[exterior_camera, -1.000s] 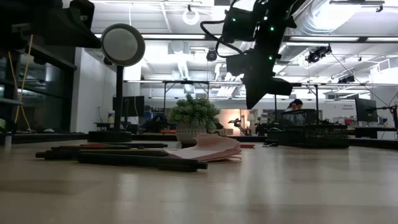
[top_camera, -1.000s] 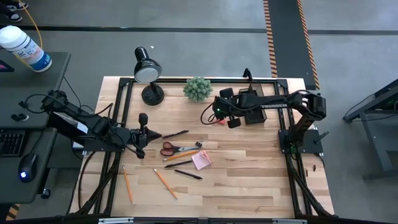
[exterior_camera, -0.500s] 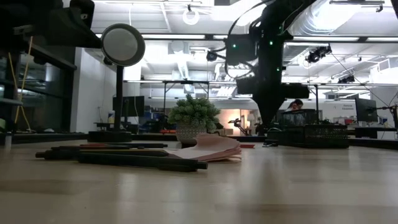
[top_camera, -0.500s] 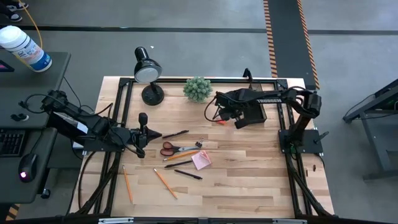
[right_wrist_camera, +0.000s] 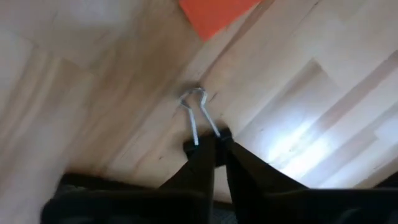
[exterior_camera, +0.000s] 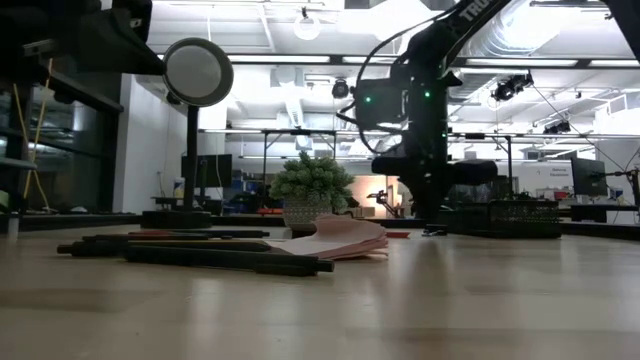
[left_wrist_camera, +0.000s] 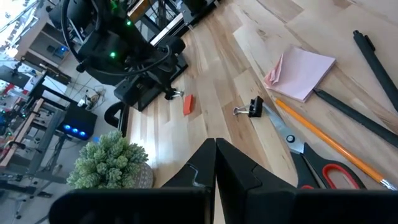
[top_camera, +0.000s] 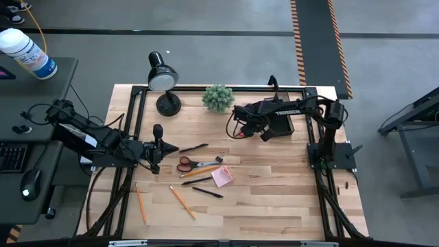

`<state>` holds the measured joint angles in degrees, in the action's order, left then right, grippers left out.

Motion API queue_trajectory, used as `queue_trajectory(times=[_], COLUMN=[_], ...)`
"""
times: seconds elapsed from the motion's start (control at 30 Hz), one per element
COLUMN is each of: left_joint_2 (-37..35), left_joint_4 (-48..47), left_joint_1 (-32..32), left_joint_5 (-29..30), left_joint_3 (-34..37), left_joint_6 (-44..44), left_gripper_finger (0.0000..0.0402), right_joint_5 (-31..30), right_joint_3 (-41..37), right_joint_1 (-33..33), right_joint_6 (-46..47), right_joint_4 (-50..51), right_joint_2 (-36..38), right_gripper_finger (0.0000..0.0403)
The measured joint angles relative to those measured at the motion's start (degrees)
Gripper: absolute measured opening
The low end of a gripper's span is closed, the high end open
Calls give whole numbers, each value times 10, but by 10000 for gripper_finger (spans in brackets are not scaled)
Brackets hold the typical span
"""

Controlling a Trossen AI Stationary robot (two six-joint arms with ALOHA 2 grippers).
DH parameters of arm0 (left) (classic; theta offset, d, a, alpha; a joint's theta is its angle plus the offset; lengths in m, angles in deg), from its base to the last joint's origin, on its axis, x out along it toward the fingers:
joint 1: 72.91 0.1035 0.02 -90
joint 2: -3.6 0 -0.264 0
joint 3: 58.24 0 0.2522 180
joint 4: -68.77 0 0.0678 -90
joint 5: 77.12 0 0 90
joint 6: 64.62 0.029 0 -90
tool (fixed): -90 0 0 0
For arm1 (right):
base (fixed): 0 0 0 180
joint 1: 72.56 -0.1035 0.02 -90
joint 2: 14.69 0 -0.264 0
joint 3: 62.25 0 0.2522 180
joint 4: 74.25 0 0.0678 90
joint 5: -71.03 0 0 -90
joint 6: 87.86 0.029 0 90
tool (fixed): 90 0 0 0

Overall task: Pick and place office supplies into organizer
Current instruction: Put the top binder clip into the desk organizer

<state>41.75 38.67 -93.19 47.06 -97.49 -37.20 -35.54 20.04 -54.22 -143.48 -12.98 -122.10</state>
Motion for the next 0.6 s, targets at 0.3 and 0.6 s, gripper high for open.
queue_trajectory(times=[0.3,0.6], left_joint_2=[0,0], left_joint_4=[0,0], left_joint_1=[0,0], left_joint_5=[0,0], left_joint_3=[0,0], left_joint_6=[0,0], left_gripper_finger=[1,1], right_joint_5=[5,5], right_joint_3=[0,0], right_joint_1=[0,0], right_joint_6=[-23,-50], right_joint_4=[-36,-33], right_joint_2=[-3,-7], right_gripper_finger=[96,91])
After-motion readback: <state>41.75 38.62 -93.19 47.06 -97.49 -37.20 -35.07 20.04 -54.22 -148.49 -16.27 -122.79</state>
